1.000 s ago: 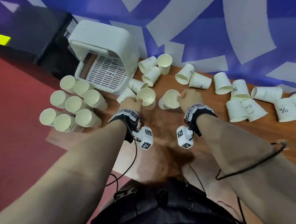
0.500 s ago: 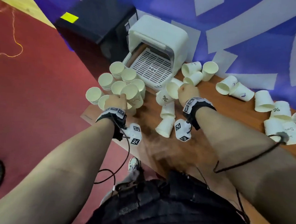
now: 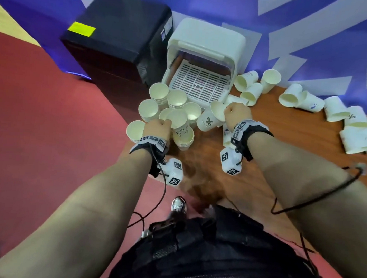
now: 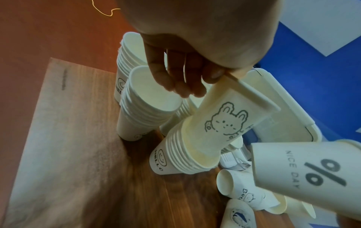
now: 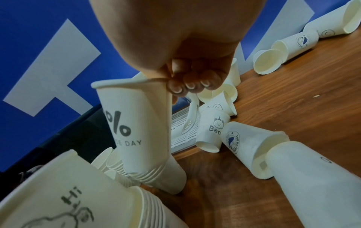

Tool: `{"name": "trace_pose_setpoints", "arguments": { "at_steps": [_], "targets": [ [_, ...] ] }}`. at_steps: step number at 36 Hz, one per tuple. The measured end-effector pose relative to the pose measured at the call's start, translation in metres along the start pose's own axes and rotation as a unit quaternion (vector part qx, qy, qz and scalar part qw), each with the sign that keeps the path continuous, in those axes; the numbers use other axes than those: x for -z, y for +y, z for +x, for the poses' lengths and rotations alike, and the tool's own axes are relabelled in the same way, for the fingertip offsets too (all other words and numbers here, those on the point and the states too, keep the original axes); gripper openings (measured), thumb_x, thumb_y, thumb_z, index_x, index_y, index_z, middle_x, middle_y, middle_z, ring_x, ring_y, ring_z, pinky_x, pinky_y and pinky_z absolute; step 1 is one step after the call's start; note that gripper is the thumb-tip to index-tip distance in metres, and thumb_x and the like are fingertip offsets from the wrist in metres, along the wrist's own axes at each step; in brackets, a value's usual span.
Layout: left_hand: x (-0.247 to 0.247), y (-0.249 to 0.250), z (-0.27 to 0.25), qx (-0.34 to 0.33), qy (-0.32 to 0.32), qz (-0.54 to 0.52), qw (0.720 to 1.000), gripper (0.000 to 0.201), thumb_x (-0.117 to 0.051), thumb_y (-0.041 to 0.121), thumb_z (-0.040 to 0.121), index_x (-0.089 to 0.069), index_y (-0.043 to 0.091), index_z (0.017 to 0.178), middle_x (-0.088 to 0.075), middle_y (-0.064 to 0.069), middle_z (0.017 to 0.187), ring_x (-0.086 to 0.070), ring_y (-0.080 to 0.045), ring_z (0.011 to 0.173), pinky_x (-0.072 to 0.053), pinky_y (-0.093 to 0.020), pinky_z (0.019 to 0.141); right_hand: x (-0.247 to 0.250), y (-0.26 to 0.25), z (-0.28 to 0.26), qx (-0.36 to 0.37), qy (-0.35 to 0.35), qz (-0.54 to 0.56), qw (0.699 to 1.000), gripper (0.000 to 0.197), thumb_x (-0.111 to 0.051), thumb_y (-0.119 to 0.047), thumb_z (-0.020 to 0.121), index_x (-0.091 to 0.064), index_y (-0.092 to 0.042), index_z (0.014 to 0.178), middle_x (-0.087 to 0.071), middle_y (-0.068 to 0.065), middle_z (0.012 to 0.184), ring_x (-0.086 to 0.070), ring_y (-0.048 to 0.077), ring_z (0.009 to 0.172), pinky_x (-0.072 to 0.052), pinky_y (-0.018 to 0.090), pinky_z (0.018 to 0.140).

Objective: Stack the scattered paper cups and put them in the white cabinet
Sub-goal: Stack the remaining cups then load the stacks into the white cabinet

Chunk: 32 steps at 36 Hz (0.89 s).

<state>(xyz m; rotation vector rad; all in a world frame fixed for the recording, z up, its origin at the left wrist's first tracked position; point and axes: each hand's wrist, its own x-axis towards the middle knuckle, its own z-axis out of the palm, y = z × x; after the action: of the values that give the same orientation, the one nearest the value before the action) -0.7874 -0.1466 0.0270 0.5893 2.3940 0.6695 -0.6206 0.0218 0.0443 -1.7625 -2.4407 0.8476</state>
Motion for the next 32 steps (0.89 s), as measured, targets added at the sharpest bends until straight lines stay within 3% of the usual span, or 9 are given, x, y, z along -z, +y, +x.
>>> {"name": "trace_pose_setpoints", "arguments": {
  "at_steps": [3,7,10,14,17,19,26,32],
  "targets": [
    [0.0,-0.002,0.001,-0.02,-0.003,0.021,1.0,0.04,-0.047,0.034,0.089,-0.048,0.008,0.058,-0.054,-0.017,0.065,-0.048,-0.031,0.062,-0.038,-0.036,0.058,0.0,-0.006,0.005,0.003,-0.001,0.002,1.0,0.027,-0.044,-0.012,0.096,-0.067,0.001,0.098,-0.067,0.019,0.099,-0.061,0.036,0.09,-0.045,0.035,0.071],
    [-0.001,-0.008,0.007,-0.021,-0.001,0.042,0.999,0.044,-0.049,0.038,0.088,-0.043,0.009,0.055,-0.046,-0.011,0.056,-0.043,-0.029,0.056,-0.033,-0.033,0.054,-0.002,-0.019,0.019,0.01,0.016,0.015,1.0,0.029,-0.044,-0.015,0.096,-0.067,0.001,0.104,-0.067,0.02,0.108,-0.062,0.037,0.103,-0.045,0.034,0.077],
    [0.001,-0.01,0.013,-0.009,-0.006,0.049,0.999,0.039,-0.05,0.038,0.09,-0.051,0.01,0.062,-0.057,-0.013,0.066,-0.053,-0.03,0.065,-0.043,-0.036,0.062,-0.003,-0.033,0.029,0.018,0.018,0.028,0.999,0.03,-0.043,-0.015,0.096,-0.068,0.001,0.1,-0.068,0.021,0.103,-0.062,0.038,0.095,-0.048,0.037,0.076],
    [0.006,-0.008,0.026,-0.007,-0.005,0.052,0.999,0.042,-0.051,0.037,0.089,-0.049,0.011,0.057,-0.051,-0.006,0.057,-0.051,-0.03,0.064,-0.033,-0.031,0.057,-0.008,-0.048,0.04,0.028,0.01,0.037,0.999,0.022,-0.043,-0.014,0.093,-0.06,-0.006,0.081,-0.062,0.019,0.087,-0.054,0.031,0.077,-0.036,0.032,0.064],
    [0.008,-0.004,0.036,-0.001,0.0,0.05,0.999,0.039,-0.053,0.036,0.086,-0.05,0.011,0.056,-0.052,-0.005,0.056,-0.05,-0.028,0.06,-0.033,-0.029,0.054,-0.013,-0.052,0.048,0.047,-0.005,0.032,0.998,0.027,-0.044,-0.016,0.093,-0.066,-0.001,0.089,-0.064,0.019,0.09,-0.058,0.034,0.08,-0.037,0.03,0.064],
    [0.008,0.0,0.041,0.004,0.009,0.048,0.999,0.038,-0.054,0.036,0.085,-0.047,0.013,0.055,-0.05,-0.003,0.055,-0.047,-0.026,0.057,-0.031,-0.027,0.051,-0.016,-0.052,0.051,0.068,-0.027,0.026,0.997,0.028,-0.045,-0.017,0.094,-0.068,-0.001,0.092,-0.062,0.016,0.085,-0.054,0.03,0.073,-0.039,0.029,0.063],
    [0.0,0.008,0.048,0.013,0.008,0.055,0.998,0.041,-0.056,0.032,0.085,-0.037,0.016,0.052,-0.037,-0.001,0.052,-0.035,-0.023,0.053,-0.024,-0.029,0.049,-0.019,-0.046,0.061,0.073,-0.064,0.028,0.995,0.024,-0.05,-0.022,0.088,-0.054,-0.009,0.068,-0.049,0.009,0.065,-0.042,0.023,0.056,-0.032,0.027,0.049],
    [-0.002,0.011,0.049,0.002,0.0,0.06,0.998,0.04,-0.056,0.032,0.085,-0.041,0.014,0.053,-0.042,-0.002,0.053,-0.039,-0.022,0.052,-0.027,-0.028,0.051,-0.015,-0.035,0.061,0.049,-0.059,0.027,0.997,0.027,-0.05,-0.021,0.088,-0.05,-0.011,0.062,-0.049,0.008,0.063,-0.043,0.024,0.057,-0.029,0.027,0.047]
  ]
}}
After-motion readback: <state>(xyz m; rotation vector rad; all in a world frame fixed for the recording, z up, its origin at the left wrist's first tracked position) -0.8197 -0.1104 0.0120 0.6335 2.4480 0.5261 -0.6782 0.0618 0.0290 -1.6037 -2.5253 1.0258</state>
